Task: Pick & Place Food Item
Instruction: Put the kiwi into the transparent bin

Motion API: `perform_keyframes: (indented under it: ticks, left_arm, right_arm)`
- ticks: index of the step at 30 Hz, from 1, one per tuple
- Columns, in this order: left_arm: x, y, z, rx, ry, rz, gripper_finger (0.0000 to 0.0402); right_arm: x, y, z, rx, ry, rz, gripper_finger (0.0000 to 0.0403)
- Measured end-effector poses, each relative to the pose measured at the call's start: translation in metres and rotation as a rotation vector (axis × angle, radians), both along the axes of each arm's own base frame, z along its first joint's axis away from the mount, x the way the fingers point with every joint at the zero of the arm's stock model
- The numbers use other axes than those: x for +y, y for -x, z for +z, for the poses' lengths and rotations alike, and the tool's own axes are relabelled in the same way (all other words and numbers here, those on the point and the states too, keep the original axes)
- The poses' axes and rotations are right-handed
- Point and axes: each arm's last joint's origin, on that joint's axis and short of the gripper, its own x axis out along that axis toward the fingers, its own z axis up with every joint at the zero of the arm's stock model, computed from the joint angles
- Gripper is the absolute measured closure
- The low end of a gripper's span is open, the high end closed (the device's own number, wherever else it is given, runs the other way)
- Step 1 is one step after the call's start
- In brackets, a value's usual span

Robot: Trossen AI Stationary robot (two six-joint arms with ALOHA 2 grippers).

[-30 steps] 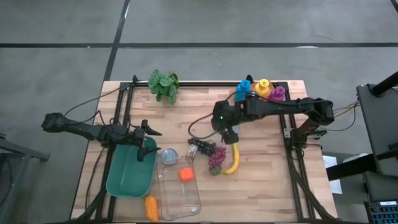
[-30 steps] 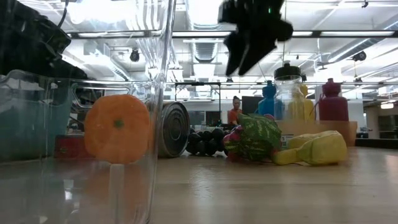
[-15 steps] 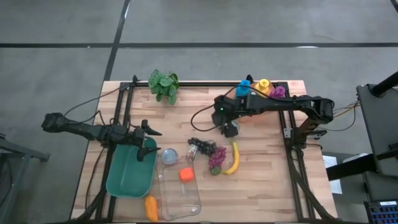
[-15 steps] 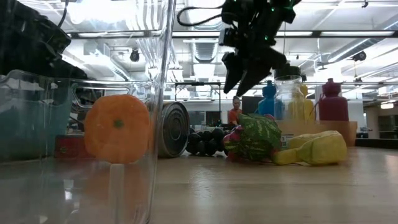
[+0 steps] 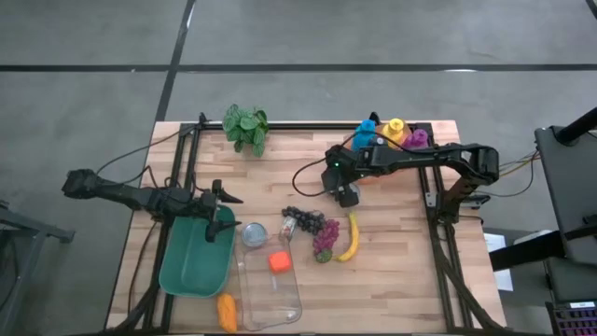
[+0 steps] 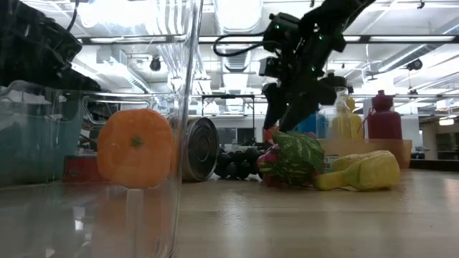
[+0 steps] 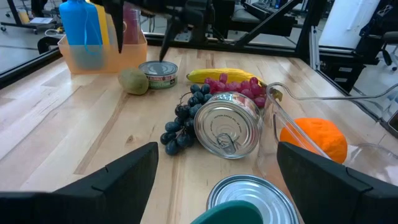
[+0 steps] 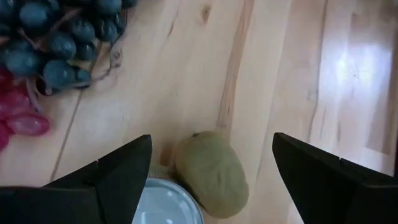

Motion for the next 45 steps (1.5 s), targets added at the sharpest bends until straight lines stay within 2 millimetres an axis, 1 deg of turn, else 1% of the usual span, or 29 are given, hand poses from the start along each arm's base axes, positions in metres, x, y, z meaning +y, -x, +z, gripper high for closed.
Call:
perform_keyframes:
  ticks: [7, 13, 20, 27, 31, 38, 41, 45]
  left_arm:
    - [0.0, 0.0, 0.0, 0.0, 0.0, 0.0, 0.0066]
    - [0.0, 0.0, 0.0, 0.0, 0.0, 0.0, 0.0066]
    - [0.0, 0.0, 0.0, 0.0, 0.0, 0.0, 0.0066]
    - [0.0, 0.0, 0.0, 0.0, 0.0, -0.001, 0.0066]
    - [0.0, 0.0, 0.0, 0.0, 0.0, 0.0, 0.0066]
    - [0.0, 0.0, 0.0, 0.0, 0.0, -0.001, 0.0066]
    - [0.0, 0.0, 0.0, 0.0, 0.0, 0.0, 0.0066]
    - [0.0, 0.0, 0.0, 0.0, 0.0, 0.0, 0.0066]
  right_arm:
    - [0.0, 0.006, -0.018, -0.019, 0.005, -0.006, 0.0071]
    - [0.0, 0.008, -0.025, -0.054, -0.011, -0.058, 0.0071]
    - [0.001, 0.011, -0.034, -0.077, -0.006, -0.059, 0.0071]
    - [-0.006, 0.017, -0.043, -0.098, -0.003, -0.087, 0.0071]
    - [-0.008, 0.018, -0.043, -0.103, -0.019, -0.113, 0.0071]
    - [-0.008, 0.018, -0.044, -0.104, -0.025, -0.113, 0.0071]
    - [-0.01, 0.015, -0.053, -0.084, -0.043, -0.119, 0.0071]
    - [-0.013, 0.005, -0.067, -0.038, -0.044, -0.115, 0.0071]
